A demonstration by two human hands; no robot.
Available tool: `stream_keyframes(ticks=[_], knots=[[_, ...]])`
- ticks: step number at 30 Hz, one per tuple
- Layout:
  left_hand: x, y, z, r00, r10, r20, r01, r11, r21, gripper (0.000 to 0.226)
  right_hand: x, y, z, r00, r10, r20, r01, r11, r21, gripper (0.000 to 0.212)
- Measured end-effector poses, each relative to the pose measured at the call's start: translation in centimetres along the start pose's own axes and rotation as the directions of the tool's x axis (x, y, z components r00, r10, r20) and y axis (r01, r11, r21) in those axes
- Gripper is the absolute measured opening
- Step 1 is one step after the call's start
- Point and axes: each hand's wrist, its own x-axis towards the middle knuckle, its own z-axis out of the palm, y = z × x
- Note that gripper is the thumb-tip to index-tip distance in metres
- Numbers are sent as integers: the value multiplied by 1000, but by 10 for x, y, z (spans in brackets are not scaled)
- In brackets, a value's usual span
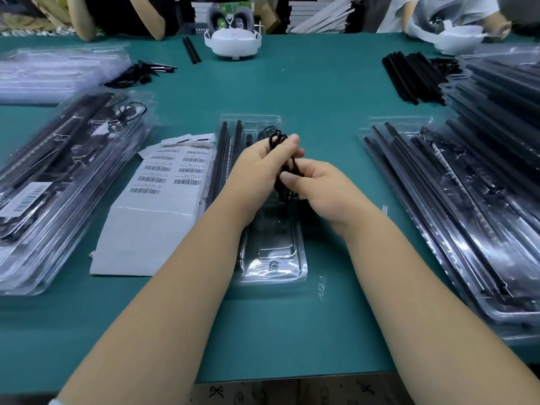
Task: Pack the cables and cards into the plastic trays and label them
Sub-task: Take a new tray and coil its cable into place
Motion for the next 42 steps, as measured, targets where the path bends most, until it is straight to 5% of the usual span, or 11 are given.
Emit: stream_keyframes(ticks=[8, 15, 18, 20, 22, 24, 27, 32, 37, 42], knots=[[-3, -3, 0, 999, 22, 35, -22, 1000, -13, 27, 2, -2, 8, 999, 8, -52, -13, 996, -93, 11], [-2, -3, 0, 989, 57, 138, -62, 997, 35, 24, 10, 10, 11, 964, 9, -266, -27, 997, -66, 26], [-6, 0, 1, 991, 59, 121, -84, 974, 209, 20, 15, 10, 8, 954, 43, -296, -58, 998, -41, 26], [-9, 4, 0, 989, 31, 143, -111, 800, 590, 39, 17, 8, 3, 928, 130, -349, -106, 991, 87, 28], [-16, 13, -9, 982, -126, 141, -61, 492, 868, 72, 19, 12, -1, 904, 126, -408, -150, 988, -27, 37], [-28, 23, -25, 930, -333, 152, -39, 322, 946, 100, 20, 17, -2, 893, 56, -447, -170, 961, -218, 44], [-57, 26, -36, 823, -510, 252, -135, 256, 957, 131, 22, 20, -4, 876, 53, -479, -211, 936, -283, 50], [-80, 4, -22, 866, -314, 389, -347, 183, 920, 118, 21, 19, -6, 874, 39, -484, -207, 932, -299, 37], [-79, 8, -18, 912, -101, 397, -355, 293, 888, 96, 22, 21, -10, 825, 131, -550, -198, 978, -63, 13], [-85, 15, -12, 927, 191, 321, -373, 420, 827, 66, 15, 21, -12, 856, 260, -447, -206, 964, 166, 20]])
